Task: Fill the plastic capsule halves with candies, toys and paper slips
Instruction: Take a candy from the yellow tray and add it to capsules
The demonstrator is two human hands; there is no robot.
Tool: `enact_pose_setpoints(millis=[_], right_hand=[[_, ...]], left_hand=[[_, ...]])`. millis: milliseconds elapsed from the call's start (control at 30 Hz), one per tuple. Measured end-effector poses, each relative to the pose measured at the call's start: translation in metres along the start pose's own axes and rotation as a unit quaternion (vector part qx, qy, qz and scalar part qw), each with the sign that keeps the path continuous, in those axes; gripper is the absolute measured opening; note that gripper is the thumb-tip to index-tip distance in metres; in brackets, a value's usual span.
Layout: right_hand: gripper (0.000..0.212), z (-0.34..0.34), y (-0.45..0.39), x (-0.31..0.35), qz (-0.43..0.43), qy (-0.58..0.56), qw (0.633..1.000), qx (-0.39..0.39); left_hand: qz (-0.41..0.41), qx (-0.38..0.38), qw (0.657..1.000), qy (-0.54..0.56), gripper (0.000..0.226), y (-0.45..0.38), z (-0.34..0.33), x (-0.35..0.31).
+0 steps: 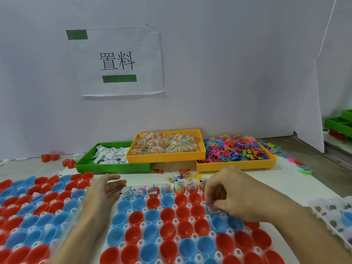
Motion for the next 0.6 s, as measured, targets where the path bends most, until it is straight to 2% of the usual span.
enact_pose_setpoints(millis=[600], right_hand=[[0.024, -0.0031, 0.0004, 0.0027, 0.006, 0.003, 1.000, 0.026]], left_hand=[[-0.001, 0.000, 1.000, 0.000, 0.031, 0.0011, -0.0003, -0.0004]])
Point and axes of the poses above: each hand's wrist, its own y-axis away from the middle knuckle, its own z-axis out of the back of the hand, x = y × z, the point moved 2 cm from there along -y, towards the middle knuckle, and after that the axes turned 12 degrees about -x, right-handed, at the moved point
